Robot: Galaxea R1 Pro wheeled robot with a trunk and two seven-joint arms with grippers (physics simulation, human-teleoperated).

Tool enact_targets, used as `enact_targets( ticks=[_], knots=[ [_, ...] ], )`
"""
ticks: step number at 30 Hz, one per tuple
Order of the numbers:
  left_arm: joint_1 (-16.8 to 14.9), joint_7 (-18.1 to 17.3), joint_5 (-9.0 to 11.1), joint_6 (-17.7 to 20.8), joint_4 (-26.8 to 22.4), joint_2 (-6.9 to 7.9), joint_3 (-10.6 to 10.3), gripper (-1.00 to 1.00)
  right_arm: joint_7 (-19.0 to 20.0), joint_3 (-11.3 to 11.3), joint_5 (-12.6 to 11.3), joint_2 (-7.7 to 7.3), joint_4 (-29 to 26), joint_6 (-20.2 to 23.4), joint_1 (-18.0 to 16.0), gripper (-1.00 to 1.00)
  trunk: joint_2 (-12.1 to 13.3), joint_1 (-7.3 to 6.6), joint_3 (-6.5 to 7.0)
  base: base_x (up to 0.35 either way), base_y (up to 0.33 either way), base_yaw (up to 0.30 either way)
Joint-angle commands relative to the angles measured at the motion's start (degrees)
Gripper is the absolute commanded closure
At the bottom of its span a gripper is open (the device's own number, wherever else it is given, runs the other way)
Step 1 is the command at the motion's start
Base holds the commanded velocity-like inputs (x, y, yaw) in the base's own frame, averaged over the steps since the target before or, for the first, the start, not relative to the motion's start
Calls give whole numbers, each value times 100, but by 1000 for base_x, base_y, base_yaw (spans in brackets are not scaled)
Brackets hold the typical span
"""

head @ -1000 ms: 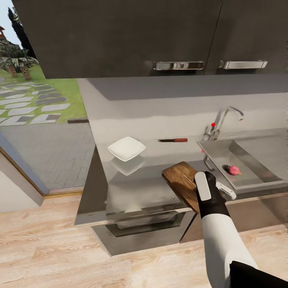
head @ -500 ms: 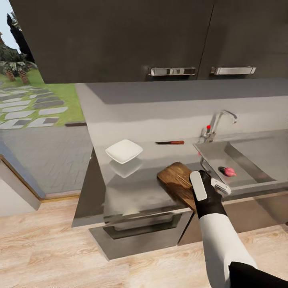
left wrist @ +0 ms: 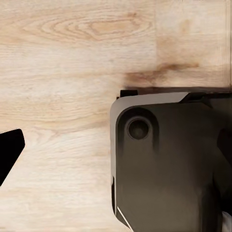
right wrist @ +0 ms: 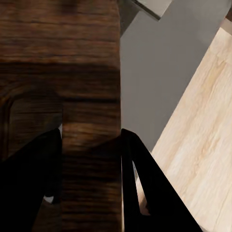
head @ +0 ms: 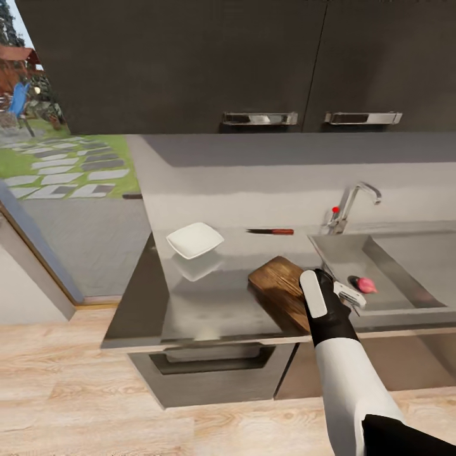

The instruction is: In the kitchen, take the Vidalia onion out of the sink, dice it on the chopping board with the paring knife, put the diced onion into the bowl on the countertop, then place both the paring knife and the chopping board into the sink.

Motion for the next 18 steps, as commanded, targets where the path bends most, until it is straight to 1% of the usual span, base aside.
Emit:
enact_targets(
  ticks=[1,6,8,10,12,14,15,18],
  knots=[
    [0,0,-3,-10,-6,0,1,-100,-26,-8,-25,1,-9,60,-4,100,-10,3,-3,0,-317,212],
    [0,0,-3,-10,-6,1,1,-100,150,-8,-25,1,-9,192,-3,100,-10,3,33,0,-318,212],
    [0,0,-3,-10,-6,4,1,-100,300,-3,-30,1,-9,251,-4,100,-10,3,47,0,-317,212],
    [0,0,-3,-10,-6,3,1,-100,371,15,-30,1,-9,282,-4,100,-10,3,61,0,-318,212],
    [0,0,-3,-10,-7,3,1,-100,491,135,-28,1,-9,437,-4,100,-10,3,75,0,-318,212],
    [0,0,-3,-10,-6,4,1,-100,680,360,-31,1,-9,636,-4,100,-10,3,89,0,-318,209],
    [0,0,-3,-10,-6,5,1,-100,738,420,-32,1,-9,674,-4,100,-10,3,95,0,-318,201],
    [0,0,-3,-10,-8,7,1,-100,1115,696,-27,-20,-9,797,-4,100,-10,3,108,0,-255,126]
  ],
)
